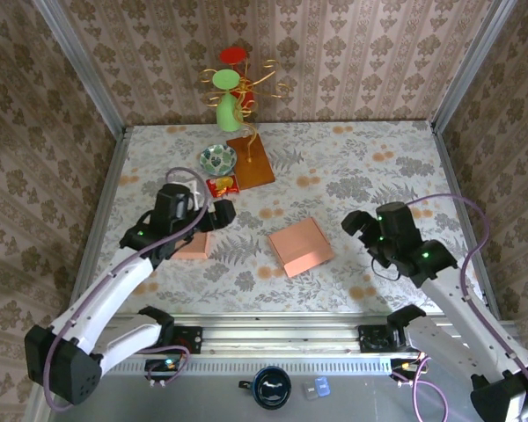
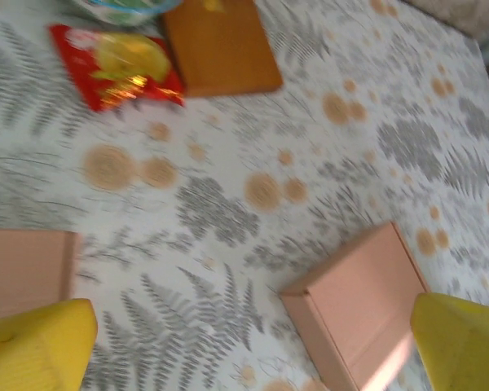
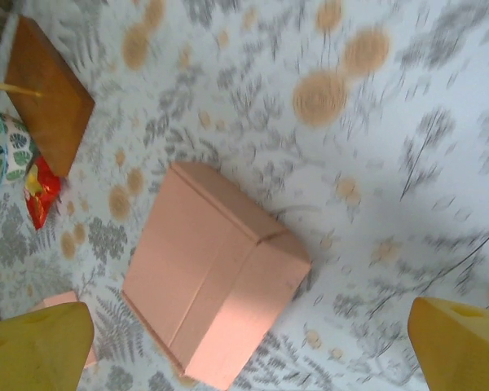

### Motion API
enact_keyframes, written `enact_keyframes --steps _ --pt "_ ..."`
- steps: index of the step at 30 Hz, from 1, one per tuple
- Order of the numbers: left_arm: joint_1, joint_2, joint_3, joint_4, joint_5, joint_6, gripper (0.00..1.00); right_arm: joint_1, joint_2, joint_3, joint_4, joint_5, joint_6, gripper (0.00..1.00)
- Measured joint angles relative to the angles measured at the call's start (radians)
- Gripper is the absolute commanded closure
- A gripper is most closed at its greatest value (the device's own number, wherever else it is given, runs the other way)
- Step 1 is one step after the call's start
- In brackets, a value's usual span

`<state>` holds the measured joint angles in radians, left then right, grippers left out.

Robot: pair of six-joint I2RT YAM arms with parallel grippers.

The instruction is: Fold the paper box

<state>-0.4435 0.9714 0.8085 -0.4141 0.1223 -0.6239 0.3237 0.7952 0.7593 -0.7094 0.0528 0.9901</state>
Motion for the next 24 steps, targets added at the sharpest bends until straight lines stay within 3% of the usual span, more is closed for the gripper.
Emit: enact_keyframes --steps 5,9,11,13,15,18,24 --pt "0.147 -0.006 -0.003 -0.021 -0.011 0.013 0.00 -0.089 0.011 0.066 -0.041 0.025 -0.160 0.00" --pt "0.156 0.024 -0.002 -0.020 0.000 0.038 0.00 -0.110 0.036 0.063 -0.040 -0.010 -0.166 0.00" --pt "0.109 0.087 0.016 -0.021 0.004 0.055 0.00 -0.109 0.060 0.023 0.007 -0.087 -0.101 0.00" --pt "0.023 0.183 0.057 -0.019 0.012 0.069 0.07 -0.065 0.084 -0.057 0.090 -0.143 -0.001 0.07" --pt "-0.074 0.285 0.105 -0.009 0.021 0.081 0.09 0.052 0.106 -0.141 0.157 -0.151 0.109 0.16" --pt "-0.193 0.448 0.180 0.003 0.033 0.086 0.13 0.230 0.117 -0.230 0.264 -0.150 0.281 0.18" --pt "-0.232 0.675 0.303 0.005 0.076 0.090 0.19 0.301 0.243 -0.317 0.547 -0.147 0.506 0.19"
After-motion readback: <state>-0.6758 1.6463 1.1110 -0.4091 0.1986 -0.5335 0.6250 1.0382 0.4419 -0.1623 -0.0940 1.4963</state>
